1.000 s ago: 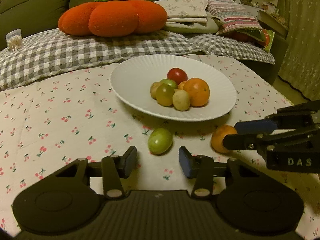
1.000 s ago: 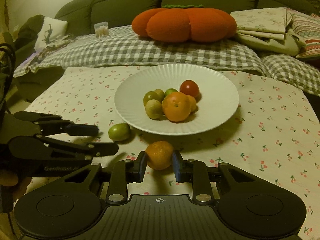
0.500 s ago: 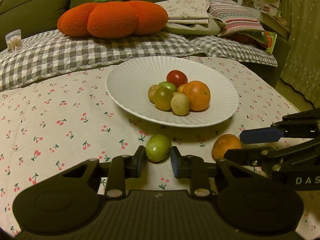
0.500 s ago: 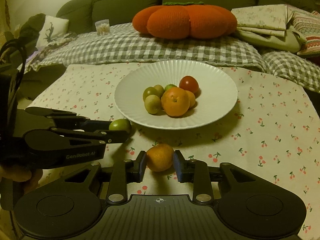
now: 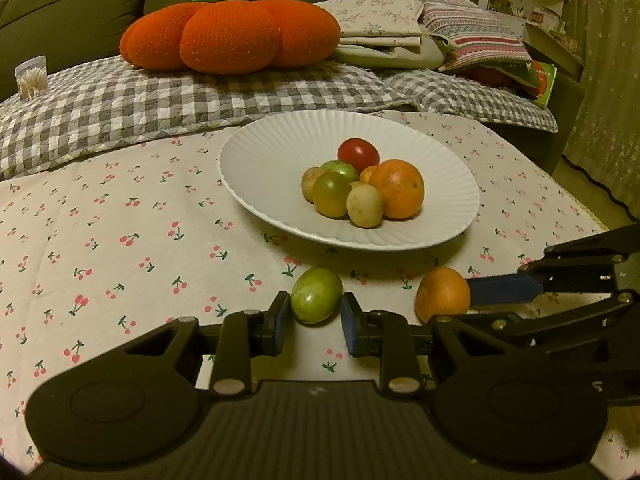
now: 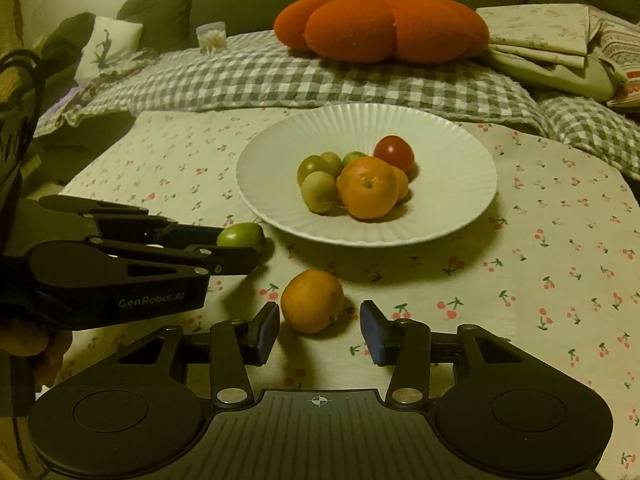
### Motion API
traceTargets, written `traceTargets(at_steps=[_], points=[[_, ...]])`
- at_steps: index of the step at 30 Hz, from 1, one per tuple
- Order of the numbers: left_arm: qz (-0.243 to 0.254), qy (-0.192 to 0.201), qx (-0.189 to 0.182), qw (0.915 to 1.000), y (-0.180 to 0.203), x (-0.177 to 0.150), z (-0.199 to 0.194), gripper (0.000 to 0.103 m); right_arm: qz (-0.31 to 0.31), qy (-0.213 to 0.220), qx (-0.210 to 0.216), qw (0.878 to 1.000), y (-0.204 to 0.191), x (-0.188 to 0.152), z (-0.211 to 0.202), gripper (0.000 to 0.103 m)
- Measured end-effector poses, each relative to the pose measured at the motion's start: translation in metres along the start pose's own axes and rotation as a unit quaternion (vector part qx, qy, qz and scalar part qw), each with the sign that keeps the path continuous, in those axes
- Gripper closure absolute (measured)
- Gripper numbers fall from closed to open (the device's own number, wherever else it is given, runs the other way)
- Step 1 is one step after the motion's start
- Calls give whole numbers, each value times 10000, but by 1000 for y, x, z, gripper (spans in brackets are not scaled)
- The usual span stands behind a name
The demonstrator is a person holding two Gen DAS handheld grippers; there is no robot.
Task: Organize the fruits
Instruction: 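Grasp the green tomato with the left tool while the right tool grasps the small tangerine, then carry both fruits over the white plate and open both tools to drop them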
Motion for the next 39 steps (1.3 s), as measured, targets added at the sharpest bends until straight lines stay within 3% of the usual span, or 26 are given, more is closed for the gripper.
traceTargets(at_steps=[1,22,33,39], points=[[-7,-3,3,10000,0,0,-1,78,-7,-3,21,10000,-1,0,0,73],[-54,57,-33,10000,6,0,-25,78,-64,103,7,9999,-5,8,-18,74],[-136,314,-174,9993,15,23,-36,78,194,471,-137,9986,14,28,-39,74],[-264,404,-14,9988,10,37,-28,78,329,603,-420,9968,33,36,-39,74]])
Point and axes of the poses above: each gripper's, at about its wrist camera, not at the fingertips, and z roughly the way its jaws point, y to its right, x to its top, the point moved 5 cm from there along z, roughly the way its jaws point, and after that the axes turned 1 degree about x, right-handed, at the moved point
